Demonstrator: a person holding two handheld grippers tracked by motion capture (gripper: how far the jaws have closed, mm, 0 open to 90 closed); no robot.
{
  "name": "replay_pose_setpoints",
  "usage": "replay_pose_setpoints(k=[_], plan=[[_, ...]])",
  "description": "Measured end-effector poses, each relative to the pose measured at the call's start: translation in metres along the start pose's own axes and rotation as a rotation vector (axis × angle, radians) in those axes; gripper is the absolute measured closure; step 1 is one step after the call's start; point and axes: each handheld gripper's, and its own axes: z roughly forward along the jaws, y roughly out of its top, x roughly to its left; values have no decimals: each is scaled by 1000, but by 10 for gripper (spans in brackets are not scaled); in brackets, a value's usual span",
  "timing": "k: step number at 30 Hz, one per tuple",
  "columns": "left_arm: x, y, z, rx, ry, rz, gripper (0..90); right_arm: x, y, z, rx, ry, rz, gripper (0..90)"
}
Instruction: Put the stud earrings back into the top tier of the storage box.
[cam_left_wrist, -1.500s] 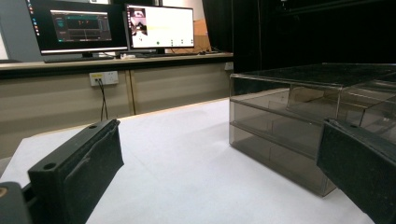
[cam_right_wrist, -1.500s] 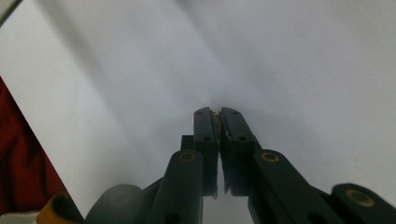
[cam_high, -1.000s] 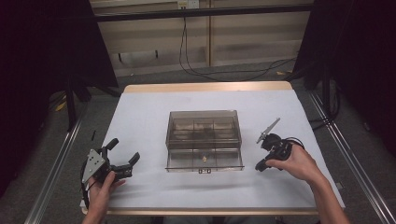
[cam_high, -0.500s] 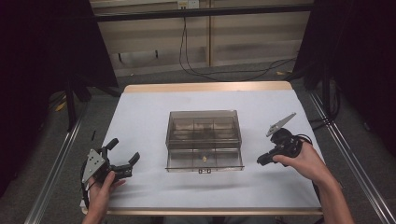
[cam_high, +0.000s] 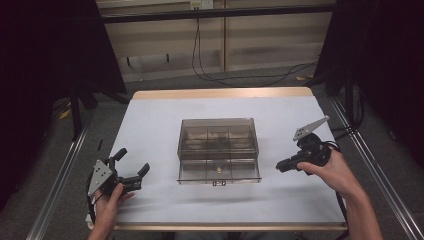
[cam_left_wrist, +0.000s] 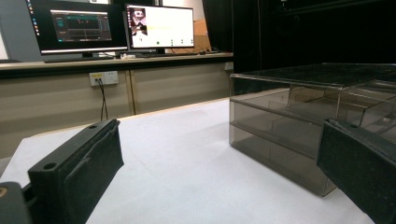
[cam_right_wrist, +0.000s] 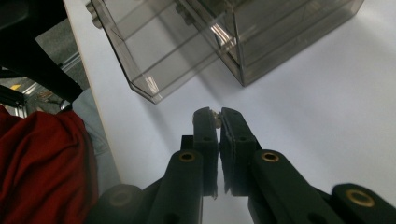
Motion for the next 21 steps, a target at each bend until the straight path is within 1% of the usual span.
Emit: replay_pose_setpoints(k=[1, 2, 3, 6, 9, 10, 12, 14, 17, 20, 21], plan=[[0, 0, 0, 0, 1, 3, 5, 1, 1, -1, -9, -1, -2, 858], [0, 0, 0, 1, -6, 0, 4, 2, 3, -2, -14, 4, -1, 858], [0, 0, 0, 1, 1, 3, 5, 3, 4, -3, -23, 3, -10, 858], [0, 0, 0, 0, 0, 0, 5, 7, 8, -6, -39, 4, -22, 858], [0, 0, 0, 0, 0, 0, 5, 9, 13, -9, -69, 13, -39, 858], [0, 0, 0, 1, -6, 0, 5, 10, 15, -10, -72, 15, -41, 858], [0, 0, 0, 0, 0, 1, 4, 12, 20, -11, -67, 16, -46, 858], [0, 0, 0, 2, -7, 0, 5, 14, 25, -11, -66, 10, -56, 858], [0, 0, 0, 1, 0, 3, 5, 17, 34, -12, -66, 8, -76, 858], [0, 0, 0, 1, -6, 0, 5, 19, 42, -11, -64, 14, -91, 858], [0, 0, 0, 0, 0, 0, 5, 20, 45, -10, -59, 18, -93, 858]])
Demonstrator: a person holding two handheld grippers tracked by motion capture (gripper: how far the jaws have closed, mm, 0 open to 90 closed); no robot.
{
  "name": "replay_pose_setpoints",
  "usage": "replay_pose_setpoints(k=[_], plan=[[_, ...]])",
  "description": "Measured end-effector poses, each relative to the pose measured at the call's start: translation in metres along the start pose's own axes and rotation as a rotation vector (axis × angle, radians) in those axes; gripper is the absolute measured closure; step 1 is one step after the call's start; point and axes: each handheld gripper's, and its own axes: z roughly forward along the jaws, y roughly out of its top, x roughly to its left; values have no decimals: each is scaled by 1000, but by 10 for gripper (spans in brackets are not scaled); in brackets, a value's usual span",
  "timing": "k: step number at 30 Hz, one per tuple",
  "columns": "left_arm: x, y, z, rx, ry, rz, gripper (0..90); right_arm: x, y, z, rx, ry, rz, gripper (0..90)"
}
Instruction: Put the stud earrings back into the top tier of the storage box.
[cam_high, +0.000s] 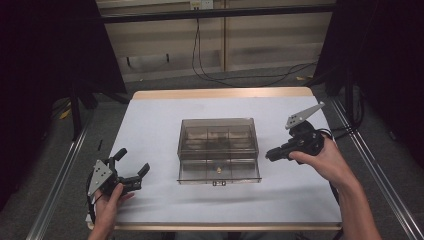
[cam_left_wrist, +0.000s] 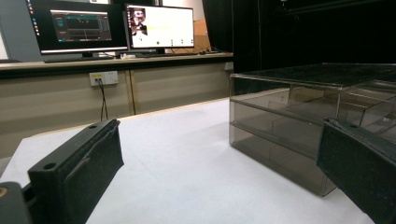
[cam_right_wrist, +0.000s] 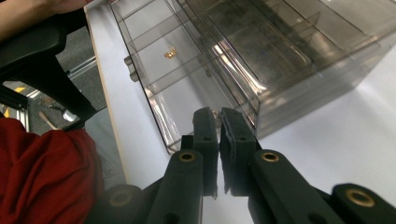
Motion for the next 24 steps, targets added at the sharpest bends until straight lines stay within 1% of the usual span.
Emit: replay_pose_setpoints(k=[5, 6, 8, 9, 11, 12, 15, 17, 19, 20, 23, 24], plan=[[0, 0, 0, 0, -4, 1, 5, 2, 14, 6, 14, 12, -23, 858], [0, 0, 0, 0, 0, 0, 5, 3, 17, 8, 17, 18, -20, 858], [0, 0, 0, 0, -7, -1, 4, 4, 23, 11, 27, 24, -26, 858], [0, 0, 0, -5, -6, -8, 5, 4, 26, 13, 31, 28, -30, 858], [0, 0, 0, 0, -6, 0, 5, 5, 32, 17, 40, 29, -38, 858], [0, 0, 0, -1, -1, -1, 5, 6, 36, 19, 50, 30, -42, 859], [0, 0, 0, 0, -1, 0, 5, 9, 46, 28, 69, 37, -73, 858], [0, 0, 0, 3, -7, 1, 5, 10, 53, 35, 94, 41, -80, 858], [-1, 0, 0, -4, -1, -5, 5, 11, 60, 42, 129, 39, -76, 858], [0, 0, 0, -4, -1, -5, 5, 12, 63, 45, 136, 45, -75, 858], [0, 0, 0, -1, -7, -1, 5, 17, 74, 55, 153, 58, -95, 858], [0, 0, 0, 2, 2, 0, 5, 19, 77, 59, 157, 64, -105, 859]])
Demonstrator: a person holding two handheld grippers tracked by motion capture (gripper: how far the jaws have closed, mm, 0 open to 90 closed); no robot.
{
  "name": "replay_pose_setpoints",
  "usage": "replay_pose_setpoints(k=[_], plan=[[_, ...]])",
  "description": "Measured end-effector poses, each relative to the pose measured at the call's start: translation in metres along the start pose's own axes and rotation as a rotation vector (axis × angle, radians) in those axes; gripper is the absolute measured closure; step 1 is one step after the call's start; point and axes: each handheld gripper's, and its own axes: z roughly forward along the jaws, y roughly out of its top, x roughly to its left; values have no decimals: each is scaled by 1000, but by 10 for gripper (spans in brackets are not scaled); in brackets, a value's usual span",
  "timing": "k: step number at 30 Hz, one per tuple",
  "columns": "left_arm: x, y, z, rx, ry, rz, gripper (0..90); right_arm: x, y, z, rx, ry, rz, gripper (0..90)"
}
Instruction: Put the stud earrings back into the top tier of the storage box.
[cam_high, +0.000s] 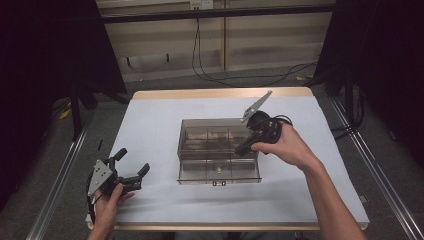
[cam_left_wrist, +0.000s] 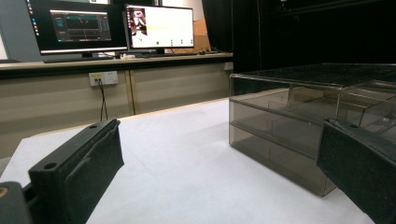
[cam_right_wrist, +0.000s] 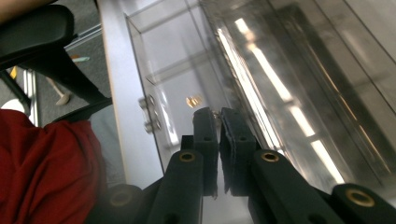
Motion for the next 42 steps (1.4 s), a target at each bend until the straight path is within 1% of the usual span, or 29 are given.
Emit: replay_pose_setpoints(k=[1, 2, 4, 7, 8, 10, 11, 13, 15, 18, 20, 21, 22, 23, 24, 25, 26, 28, 29, 32, 33, 35, 36, 37, 38, 39, 40, 41, 42], plan=[[0, 0, 0, -1, 0, 4, 5, 1, 4, 2, 10, -3, -13, 859], [0, 0, 0, -7, -4, -4, 5, 2, 9, 5, 12, 2, -26, 859], [-1, 0, 0, -7, 2, -2, 5, 4, 17, 10, 34, 2, -22, 859], [0, 0, 0, -7, -5, 1, 5, 6, 27, 18, 72, 2, -54, 858], [-1, 0, 0, -6, -4, -4, 5, 8, 30, 21, 82, 1, -50, 858], [-1, 0, 0, -5, 3, -3, 5, 9, 35, 27, 111, 3, -67, 858], [-1, 0, 0, -7, -5, -4, 5, 10, 37, 29, 122, -1, -68, 858], [-1, 0, 0, -6, -3, -3, 6, 12, 41, 33, 142, 3, -72, 858], [-1, 0, 0, -6, 2, -2, 5, 13, 46, 38, 149, 5, -76, 858], [0, 0, 0, -7, -4, -3, 6, 15, 52, 44, 166, 10, -78, 858], [-1, 0, 0, -6, 2, -2, 6, 17, 56, 48, 184, 4, -82, 858], [0, 0, 0, -6, -5, 1, 6, 17, 57, 50, 192, 6, -96, 858], [-1, 0, 0, -4, 3, -3, 6, 17, 60, 52, 204, 4, -99, 856], [-1, 0, 0, -6, 2, -3, 6, 17, 62, 53, 211, 10, -111, 855], [-1, 0, 0, -5, 1, -4, 5, 18, 64, 55, 215, 11, -108, 855], [-1, 0, 0, -7, -1, -3, 6, 18, 66, 57, 223, 15, -121, 855], [-1, 0, 0, -6, 2, -2, 6, 19, 68, 60, 226, 9, -121, 855], [0, 0, 0, -7, 4, 0, 6, 19, 70, 65, 245, 15, -122, 855], [0, 0, 0, -6, -5, 4, 6, 18, 71, 68, 266, 16, -126, 855], [0, 0, 0, -6, -5, 3, 6, 15, 72, 78, 314, 8, -143, 855], [1, 0, 0, -6, -4, 6, 6, 14, 72, 80, 330, 8, -141, 855], [1, 0, 0, -6, -5, 7, 6, 13, 72, 84, 356, 11, -150, 855], [0, 0, 0, -6, -5, 2, 6, 14, 72, 87, 360, 10, -145, 855], [0, 0, 0, -6, -6, 3, 5, 14, 72, 88, 380, 7, -155, 855], [0, 0, 0, -6, -6, 2, 6, 14, 72, 89, 387, 6, -163, 855], [0, 0, 0, -6, -7, -1, 5, 15, 71, 89, 402, 1, -155, 855], [0, 0, 0, -6, -7, 0, 6, 15, 71, 91, 403, -4, -162, 855], [1, 0, 0, -6, -5, 7, 6, 15, 71, 91, 416, -11, -159, 855], [0, 0, 0, -5, -12, 1, 6, 15, 71, 92, 419, -16, -156, 854]])
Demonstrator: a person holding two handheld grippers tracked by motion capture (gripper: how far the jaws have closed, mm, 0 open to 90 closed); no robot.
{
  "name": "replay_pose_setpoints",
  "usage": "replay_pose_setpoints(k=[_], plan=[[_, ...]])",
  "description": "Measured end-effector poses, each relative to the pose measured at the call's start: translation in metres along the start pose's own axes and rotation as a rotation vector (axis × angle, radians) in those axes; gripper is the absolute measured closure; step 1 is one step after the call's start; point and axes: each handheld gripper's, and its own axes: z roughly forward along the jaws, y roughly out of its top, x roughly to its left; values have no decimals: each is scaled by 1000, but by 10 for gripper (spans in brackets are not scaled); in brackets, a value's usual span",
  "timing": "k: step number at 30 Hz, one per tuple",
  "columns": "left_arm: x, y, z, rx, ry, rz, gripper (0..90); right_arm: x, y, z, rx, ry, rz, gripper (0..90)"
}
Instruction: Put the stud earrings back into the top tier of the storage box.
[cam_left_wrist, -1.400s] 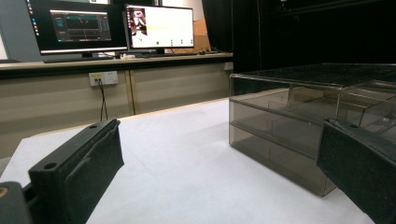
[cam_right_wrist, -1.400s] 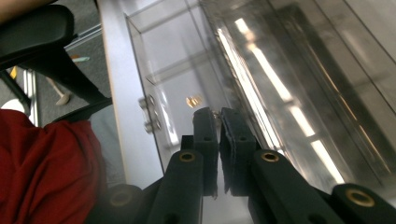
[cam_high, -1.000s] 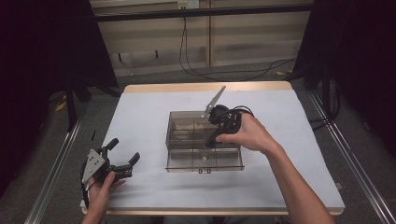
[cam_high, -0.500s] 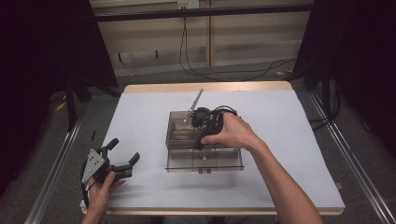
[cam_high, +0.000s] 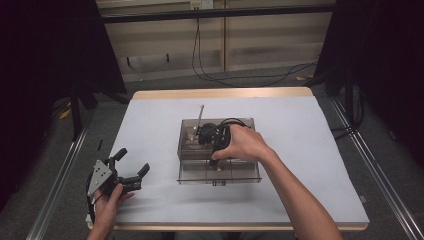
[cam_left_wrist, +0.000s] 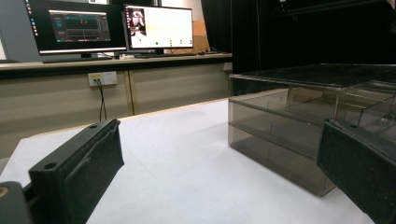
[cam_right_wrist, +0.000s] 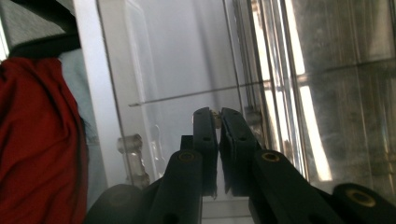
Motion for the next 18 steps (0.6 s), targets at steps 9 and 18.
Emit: replay_pose_setpoints(k=[9, 18], plan=[[0, 0, 0, 0, 7, 1, 6, -1, 1, 9, 43, -5, 2, 850], [0, 0, 0, -1, 7, 2, 5, 1, -2, 5, -3, -7, 8, 811]])
